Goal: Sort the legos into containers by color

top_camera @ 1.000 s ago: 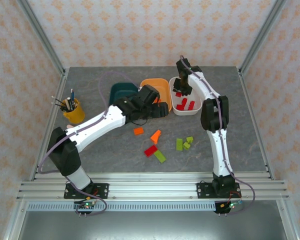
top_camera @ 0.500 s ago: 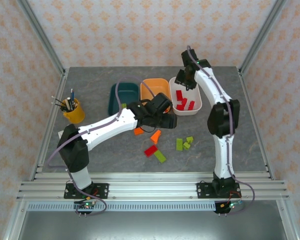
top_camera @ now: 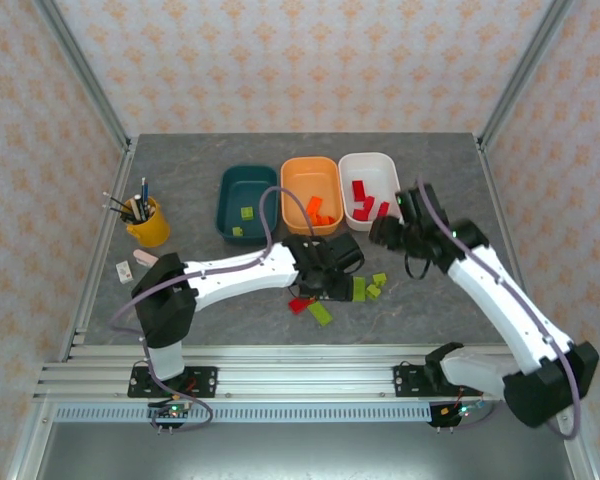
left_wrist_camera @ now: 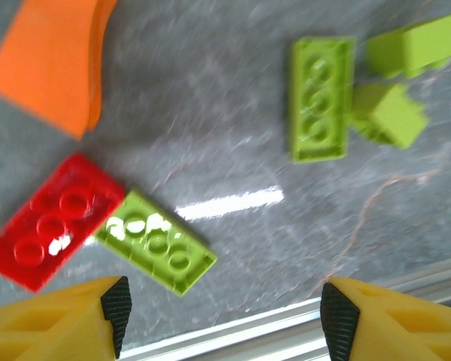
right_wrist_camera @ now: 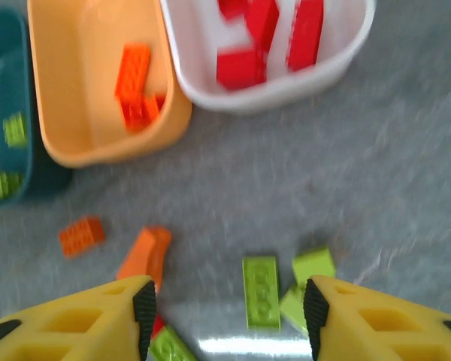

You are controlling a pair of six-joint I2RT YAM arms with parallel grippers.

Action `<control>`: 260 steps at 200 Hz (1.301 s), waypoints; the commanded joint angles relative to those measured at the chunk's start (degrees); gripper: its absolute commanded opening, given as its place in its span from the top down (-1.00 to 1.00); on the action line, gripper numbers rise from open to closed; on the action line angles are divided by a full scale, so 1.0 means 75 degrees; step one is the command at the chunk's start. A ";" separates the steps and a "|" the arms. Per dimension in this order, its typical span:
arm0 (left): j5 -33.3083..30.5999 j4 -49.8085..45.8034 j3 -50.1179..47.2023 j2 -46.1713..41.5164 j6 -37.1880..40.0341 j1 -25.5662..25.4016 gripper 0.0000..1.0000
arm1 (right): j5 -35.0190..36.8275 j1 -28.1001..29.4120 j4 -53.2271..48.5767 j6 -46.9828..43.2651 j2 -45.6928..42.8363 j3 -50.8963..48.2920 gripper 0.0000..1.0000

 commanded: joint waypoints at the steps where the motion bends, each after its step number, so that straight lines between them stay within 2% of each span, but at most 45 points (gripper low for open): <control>1: -0.0052 -0.0523 -0.0146 0.0163 -0.1590 -0.0131 -0.44 | -0.0278 0.0270 -0.0104 0.0589 -0.1016 -0.0735 -0.15; 48: -0.0096 0.0062 -0.0652 0.0298 -0.3915 -0.0409 -0.52 | -0.0486 0.0386 -0.0982 0.0621 -0.2032 -0.0897 -0.16; 104: -0.0395 0.0381 -0.0705 0.0903 -0.5064 -0.0453 -0.46 | -0.0416 0.0386 -0.1465 0.0676 -0.2723 -0.0863 -0.16; 155: -0.0630 0.0182 -0.0768 0.1180 -0.5056 -0.0200 -0.31 | -0.0289 0.0386 -0.1556 0.1018 -0.3133 -0.1018 -0.16; 242: -0.0501 0.0311 -0.0596 0.1739 -0.4726 0.0016 0.27 | -0.0142 0.0386 -0.1337 0.1140 -0.3051 -0.1076 -0.16; 260: -0.0521 0.0404 -0.0578 0.1768 -0.4629 0.0022 0.33 | -0.0149 0.0386 -0.1283 0.1155 -0.3037 -0.1130 -0.16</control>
